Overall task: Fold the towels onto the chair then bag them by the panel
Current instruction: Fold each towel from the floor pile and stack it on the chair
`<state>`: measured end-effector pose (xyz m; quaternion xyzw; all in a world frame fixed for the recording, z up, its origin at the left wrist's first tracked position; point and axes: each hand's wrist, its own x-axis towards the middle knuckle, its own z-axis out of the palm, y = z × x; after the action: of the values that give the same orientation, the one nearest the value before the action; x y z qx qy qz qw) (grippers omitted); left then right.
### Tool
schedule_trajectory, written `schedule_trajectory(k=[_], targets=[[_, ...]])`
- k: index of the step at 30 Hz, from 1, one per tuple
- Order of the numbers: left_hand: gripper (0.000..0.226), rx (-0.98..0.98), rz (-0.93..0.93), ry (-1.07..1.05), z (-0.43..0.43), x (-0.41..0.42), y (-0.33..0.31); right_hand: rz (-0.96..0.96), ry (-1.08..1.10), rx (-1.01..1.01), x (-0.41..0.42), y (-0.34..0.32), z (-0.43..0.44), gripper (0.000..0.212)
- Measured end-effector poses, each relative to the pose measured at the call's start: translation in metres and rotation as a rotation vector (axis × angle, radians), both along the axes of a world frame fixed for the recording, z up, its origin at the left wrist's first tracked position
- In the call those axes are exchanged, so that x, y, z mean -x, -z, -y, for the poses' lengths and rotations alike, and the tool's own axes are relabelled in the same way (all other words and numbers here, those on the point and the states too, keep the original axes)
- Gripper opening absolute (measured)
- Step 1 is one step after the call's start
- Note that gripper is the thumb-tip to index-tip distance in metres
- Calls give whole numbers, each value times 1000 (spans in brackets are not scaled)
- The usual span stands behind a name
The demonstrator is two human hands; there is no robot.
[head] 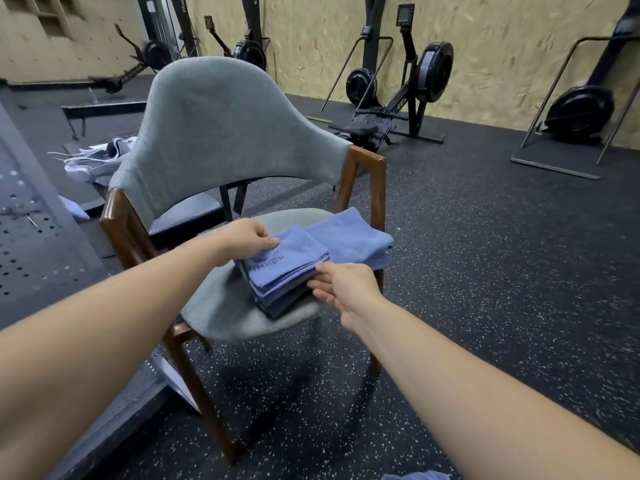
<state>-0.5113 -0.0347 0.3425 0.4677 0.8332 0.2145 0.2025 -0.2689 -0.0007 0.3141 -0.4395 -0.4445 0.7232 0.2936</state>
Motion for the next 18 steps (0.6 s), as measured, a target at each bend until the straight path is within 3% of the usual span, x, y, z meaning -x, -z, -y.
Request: schedule_trajectory(k=[5, 8, 10, 14, 18], targets=[[27, -1, -166, 16, 2, -1, 6, 91, -65, -69, -18, -2, 9, 8], [28, -150, -398, 76, 0, -11, 1, 138, -76, -162, -30, -2, 10, 10], [33, -221, -404, 126, -3, -30, 1, 158, -75, -227, -37, -2, 11, 12], [66, -7, -358, 213, -8, -70, 19, 207, -86, -309, -52, -2, 13, 14], [69, 138, -417, 237, -8, -81, 27, 245, -101, -320, -68, 5, 14, 13]])
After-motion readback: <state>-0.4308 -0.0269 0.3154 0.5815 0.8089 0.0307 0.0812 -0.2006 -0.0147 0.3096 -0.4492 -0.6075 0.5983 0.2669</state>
